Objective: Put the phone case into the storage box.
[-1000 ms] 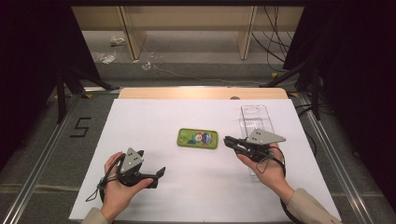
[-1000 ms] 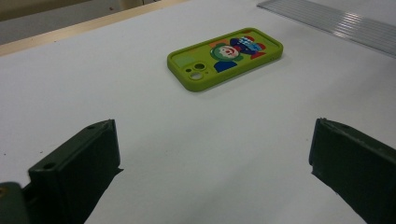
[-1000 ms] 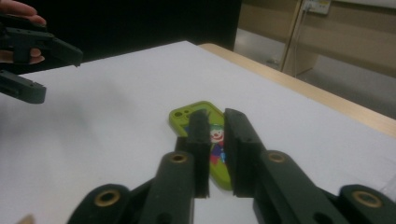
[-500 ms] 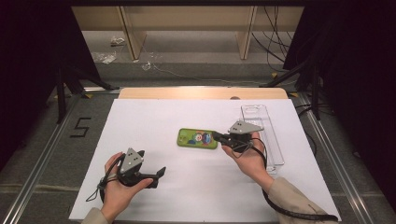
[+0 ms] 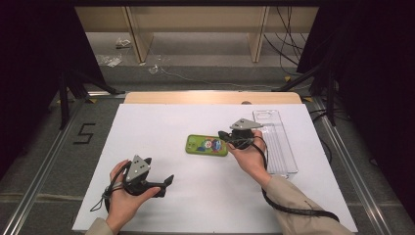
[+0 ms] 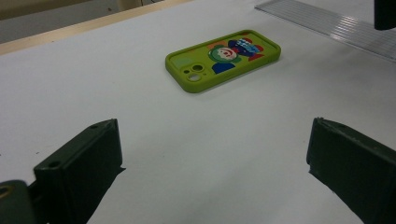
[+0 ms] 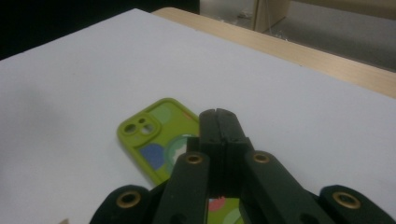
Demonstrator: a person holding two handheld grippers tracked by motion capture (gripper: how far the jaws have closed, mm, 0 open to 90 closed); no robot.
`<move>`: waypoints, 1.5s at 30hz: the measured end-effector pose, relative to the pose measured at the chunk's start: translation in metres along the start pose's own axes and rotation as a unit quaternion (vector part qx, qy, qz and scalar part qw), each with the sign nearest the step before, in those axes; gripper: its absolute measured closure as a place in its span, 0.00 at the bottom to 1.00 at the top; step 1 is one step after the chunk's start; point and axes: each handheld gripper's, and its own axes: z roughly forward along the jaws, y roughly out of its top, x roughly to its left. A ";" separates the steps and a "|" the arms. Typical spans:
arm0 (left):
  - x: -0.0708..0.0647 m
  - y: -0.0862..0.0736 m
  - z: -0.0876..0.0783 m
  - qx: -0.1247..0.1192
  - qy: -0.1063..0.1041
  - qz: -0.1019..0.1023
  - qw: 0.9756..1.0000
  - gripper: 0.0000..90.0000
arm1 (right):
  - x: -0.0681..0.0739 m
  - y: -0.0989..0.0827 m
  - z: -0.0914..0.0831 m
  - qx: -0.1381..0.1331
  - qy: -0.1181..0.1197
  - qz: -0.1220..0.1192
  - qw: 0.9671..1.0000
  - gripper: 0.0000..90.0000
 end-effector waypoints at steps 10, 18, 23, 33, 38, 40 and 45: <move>0.000 0.000 0.000 0.001 -0.001 -0.001 1.000 0.04 | -0.006 0.001 0.032 0.037 -0.032 0.007 0.999 1.00; -0.001 0.000 0.000 0.001 -0.001 -0.002 1.000 0.04 | -0.009 -0.003 0.049 0.066 -0.055 0.009 0.996 1.00; -0.001 0.000 0.001 0.002 -0.001 -0.003 1.000 0.04 | -0.012 -0.003 0.055 0.080 -0.065 0.017 0.995 1.00; -0.003 0.000 0.003 0.004 -0.002 -0.004 1.000 0.04 | -0.015 -0.003 0.061 0.092 -0.073 0.022 0.993 1.00; -0.002 -0.001 0.003 0.004 -0.003 -0.006 1.000 0.04 | -0.016 -0.002 0.064 0.098 -0.077 0.024 0.992 1.00; -0.002 -0.001 0.003 0.004 -0.003 -0.007 1.000 0.04 | -0.017 -0.003 0.066 0.106 -0.080 0.028 0.991 1.00; -0.002 -0.001 0.004 0.005 -0.003 -0.007 1.000 0.04 | -0.018 -0.004 0.068 0.117 -0.084 0.028 0.989 1.00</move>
